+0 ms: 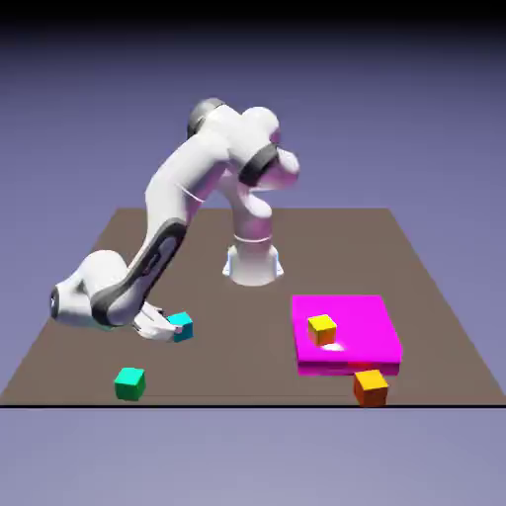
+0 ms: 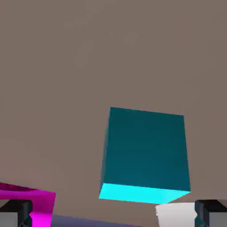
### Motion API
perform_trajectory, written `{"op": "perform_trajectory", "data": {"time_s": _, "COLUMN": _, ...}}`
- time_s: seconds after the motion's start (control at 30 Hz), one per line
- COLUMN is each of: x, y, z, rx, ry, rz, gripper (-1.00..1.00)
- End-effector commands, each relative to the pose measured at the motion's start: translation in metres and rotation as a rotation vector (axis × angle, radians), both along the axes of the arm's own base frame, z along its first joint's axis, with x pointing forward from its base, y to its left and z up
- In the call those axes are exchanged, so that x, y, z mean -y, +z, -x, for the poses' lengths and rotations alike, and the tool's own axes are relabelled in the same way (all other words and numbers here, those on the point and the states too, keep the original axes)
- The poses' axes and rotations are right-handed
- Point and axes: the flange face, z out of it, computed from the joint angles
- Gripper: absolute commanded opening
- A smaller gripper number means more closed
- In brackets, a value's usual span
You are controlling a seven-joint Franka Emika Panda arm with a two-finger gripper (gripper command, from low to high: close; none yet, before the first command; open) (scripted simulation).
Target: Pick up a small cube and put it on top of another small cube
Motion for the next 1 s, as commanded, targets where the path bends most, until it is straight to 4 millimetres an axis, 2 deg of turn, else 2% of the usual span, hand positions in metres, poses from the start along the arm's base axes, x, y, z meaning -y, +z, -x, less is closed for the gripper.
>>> {"op": "perform_trajectory", "data": {"time_s": 0.0, "x": 0.004, "y": -0.003, "z": 0.002, "rx": -0.021, "ry": -0.014, "rz": -0.015, "gripper": 0.0}}
{"op": "perform_trajectory", "data": {"time_s": 0.17, "x": 0.015, "y": -0.012, "z": 0.007, "rx": -0.093, "ry": -0.06, "rz": -0.07, "gripper": 0.0}}
{"op": "perform_trajectory", "data": {"time_s": 0.3, "x": -0.026, "y": -0.049, "z": 0.03, "rx": -0.093, "ry": -0.06, "rz": -0.07, "gripper": 0.0}}
{"op": "perform_trajectory", "data": {"time_s": 0.33, "x": -0.026, "y": -0.049, "z": 0.03, "rx": -0.093, "ry": -0.06, "rz": -0.07, "gripper": -1.0}}
{"op": "perform_trajectory", "data": {"time_s": 0.37, "x": -0.026, "y": -0.049, "z": 0.03, "rx": -0.093, "ry": -0.06, "rz": -0.07, "gripper": -1.0}}
{"op": "perform_trajectory", "data": {"time_s": 0.5, "x": 0.014, "y": -0.012, "z": 0.005, "rx": -0.093, "ry": -0.061, "rz": -0.068, "gripper": -1.0}}
{"op": "perform_trajectory", "data": {"time_s": 0.63, "x": -0.023, "y": -0.008, "z": -0.054, "rx": -0.084, "ry": -0.085, "rz": -0.019, "gripper": -1.0}}
{"op": "perform_trajectory", "data": {"time_s": 0.73, "x": -0.058, "y": -0.004, "z": -0.097, "rx": -0.075, "ry": -0.091, "rz": 0.003, "gripper": -1.0}}
{"op": "perform_trajectory", "data": {"time_s": 0.83, "x": -0.099, "y": 0.001, "z": -0.138, "rx": -0.066, "ry": -0.086, "rz": 0.014, "gripper": -1.0}}
{"op": "perform_trajectory", "data": {"time_s": 0.97, "x": -0.165, "y": 0.01, "z": -0.185, "rx": -0.058, "ry": -0.058, "rz": 0.012, "gripper": -1.0}}
